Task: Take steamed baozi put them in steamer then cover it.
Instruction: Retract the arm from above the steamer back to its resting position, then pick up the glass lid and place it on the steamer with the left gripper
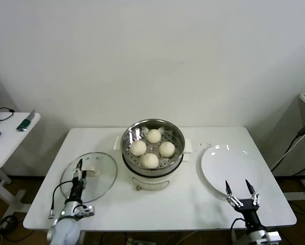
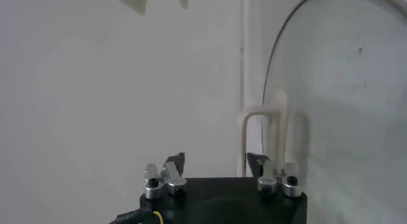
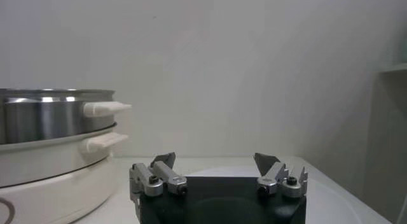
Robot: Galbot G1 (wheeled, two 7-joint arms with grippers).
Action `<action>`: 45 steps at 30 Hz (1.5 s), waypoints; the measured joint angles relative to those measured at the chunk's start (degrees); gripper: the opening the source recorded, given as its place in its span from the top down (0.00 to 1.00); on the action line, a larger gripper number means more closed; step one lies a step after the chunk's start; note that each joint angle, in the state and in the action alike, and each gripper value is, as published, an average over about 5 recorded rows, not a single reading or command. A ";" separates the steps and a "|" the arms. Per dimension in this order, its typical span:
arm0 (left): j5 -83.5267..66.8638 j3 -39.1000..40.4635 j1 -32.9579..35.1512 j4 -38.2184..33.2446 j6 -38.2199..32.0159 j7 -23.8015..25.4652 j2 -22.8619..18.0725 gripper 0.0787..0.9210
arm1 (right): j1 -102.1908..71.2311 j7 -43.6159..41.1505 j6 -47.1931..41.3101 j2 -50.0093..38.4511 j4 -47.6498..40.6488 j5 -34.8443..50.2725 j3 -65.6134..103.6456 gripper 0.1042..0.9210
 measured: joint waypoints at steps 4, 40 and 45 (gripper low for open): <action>0.19 -0.09 -0.26 0.68 -0.02 0.07 0.17 0.46 | 0.03 0.00 -0.10 0.26 0.10 -0.29 0.00 0.12; -13.41 2.31 6.23 -26.27 12.86 12.09 12.76 0.93 | 0.83 1.37 -3.78 -0.65 2.95 -2.16 1.06 0.12; -16.47 3.38 6.05 -32.54 17.92 16.20 15.61 0.93 | 0.54 1.05 -3.93 -0.88 2.70 -2.55 1.03 0.12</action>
